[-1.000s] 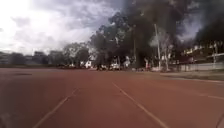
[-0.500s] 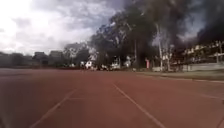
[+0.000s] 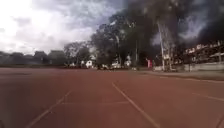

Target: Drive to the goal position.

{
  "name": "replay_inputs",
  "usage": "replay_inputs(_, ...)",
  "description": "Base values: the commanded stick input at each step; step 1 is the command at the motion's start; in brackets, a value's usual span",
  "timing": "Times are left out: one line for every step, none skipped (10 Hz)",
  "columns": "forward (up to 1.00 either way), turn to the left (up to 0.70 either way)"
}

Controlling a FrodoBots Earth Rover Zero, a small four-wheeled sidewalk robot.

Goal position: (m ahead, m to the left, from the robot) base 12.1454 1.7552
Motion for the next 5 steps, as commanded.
replay_inputs(0.7,0.0)
replay_inputs(0.7,0.0)
replay_inputs(0.7,0.0)
replay_inputs(0.7,0.0)
replay_inputs(0.7,0.0)
